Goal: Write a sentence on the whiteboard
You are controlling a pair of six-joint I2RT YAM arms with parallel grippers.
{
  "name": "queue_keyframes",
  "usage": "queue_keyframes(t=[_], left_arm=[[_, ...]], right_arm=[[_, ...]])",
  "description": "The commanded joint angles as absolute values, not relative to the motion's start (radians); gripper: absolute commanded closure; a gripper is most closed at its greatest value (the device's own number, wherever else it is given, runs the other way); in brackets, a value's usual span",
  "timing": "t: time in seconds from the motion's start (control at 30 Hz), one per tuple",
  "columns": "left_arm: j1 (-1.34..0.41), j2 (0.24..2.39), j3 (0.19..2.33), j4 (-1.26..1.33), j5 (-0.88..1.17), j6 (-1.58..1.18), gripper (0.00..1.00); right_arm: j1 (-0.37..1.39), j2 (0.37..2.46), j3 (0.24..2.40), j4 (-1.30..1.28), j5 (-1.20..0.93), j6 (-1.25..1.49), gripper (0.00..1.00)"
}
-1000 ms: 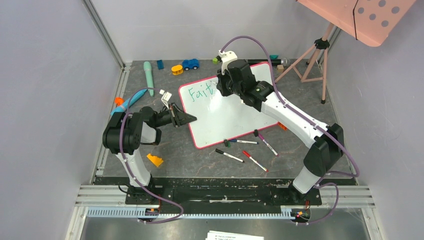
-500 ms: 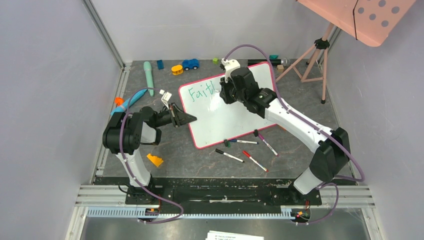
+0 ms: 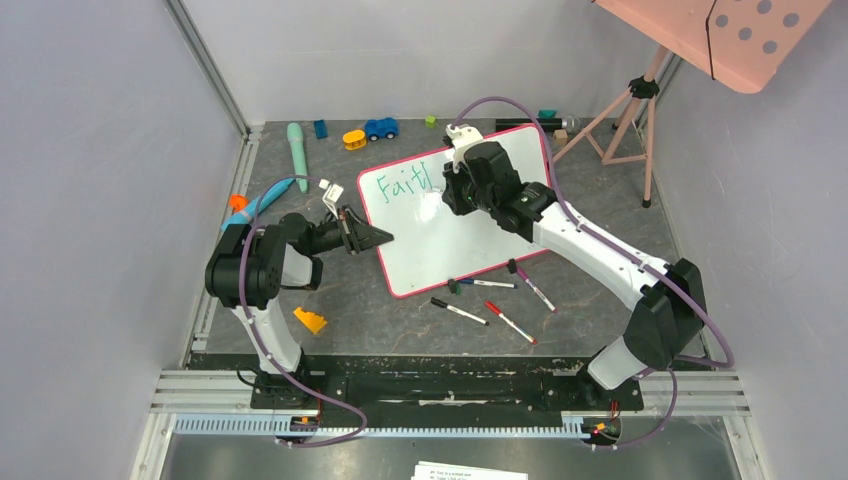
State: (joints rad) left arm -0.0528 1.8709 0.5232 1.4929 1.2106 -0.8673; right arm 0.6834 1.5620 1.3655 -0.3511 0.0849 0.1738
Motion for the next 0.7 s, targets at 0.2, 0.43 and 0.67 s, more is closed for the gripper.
queue_keyframes(t=[0.2,0.43,0.67], left_arm=[[-0.076,1.850,0.510,1.557,1.312,-0.805,0.98],[-0.076,1.850,0.511,1.557,1.312,-0.805,0.98],[-0.075,1.850,0.511,1.557,1.312,-0.805,0.98]], right_arm=[[0.678,1.604,1.459,-0.340,0.100,0.151,1.00],[0.676,1.624,1.492,-0.344,0.104,0.142,1.00],[0.671,1.631,1.509,-0.347,0.115,0.143,1.00]])
